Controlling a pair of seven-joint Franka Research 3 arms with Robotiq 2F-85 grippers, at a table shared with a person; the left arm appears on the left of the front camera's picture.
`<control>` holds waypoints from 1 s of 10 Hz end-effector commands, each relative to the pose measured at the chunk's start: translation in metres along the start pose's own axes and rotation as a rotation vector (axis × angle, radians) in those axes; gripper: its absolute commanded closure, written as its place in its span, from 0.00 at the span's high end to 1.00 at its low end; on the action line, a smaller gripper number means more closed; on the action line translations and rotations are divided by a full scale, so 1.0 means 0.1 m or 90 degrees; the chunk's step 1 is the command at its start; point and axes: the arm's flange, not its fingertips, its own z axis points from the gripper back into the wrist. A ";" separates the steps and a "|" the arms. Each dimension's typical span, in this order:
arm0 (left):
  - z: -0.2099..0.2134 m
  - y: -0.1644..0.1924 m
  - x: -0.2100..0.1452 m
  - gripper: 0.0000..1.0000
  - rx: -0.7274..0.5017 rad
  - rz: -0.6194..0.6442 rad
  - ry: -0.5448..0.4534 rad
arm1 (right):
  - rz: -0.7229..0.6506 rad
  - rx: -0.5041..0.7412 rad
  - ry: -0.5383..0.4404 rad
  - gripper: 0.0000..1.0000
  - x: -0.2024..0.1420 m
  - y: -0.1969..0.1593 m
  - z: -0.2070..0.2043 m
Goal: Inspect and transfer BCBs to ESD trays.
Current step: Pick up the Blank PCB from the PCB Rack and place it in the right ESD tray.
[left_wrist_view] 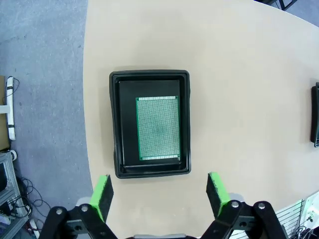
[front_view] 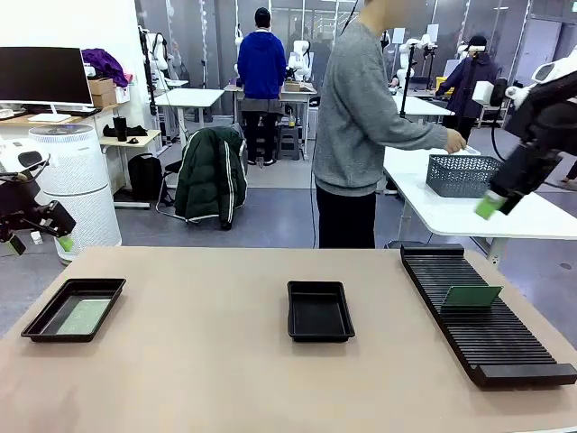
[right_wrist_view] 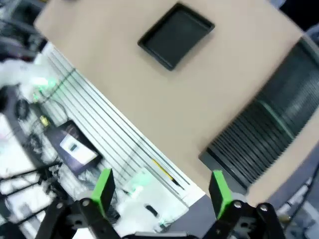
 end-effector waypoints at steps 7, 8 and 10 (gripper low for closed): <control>-0.01 0.02 0.00 1.00 0.005 0.000 -0.003 | 0.541 -0.125 0.195 1.00 -0.22 -0.67 0.19; -0.01 0.02 0.00 1.00 0.005 0.000 -0.003 | 0.561 -0.143 0.178 1.00 -0.26 -0.69 0.21; -0.01 0.02 0.00 1.00 0.005 0.000 -0.003 | 0.586 -0.158 0.133 1.00 -0.33 -0.74 0.24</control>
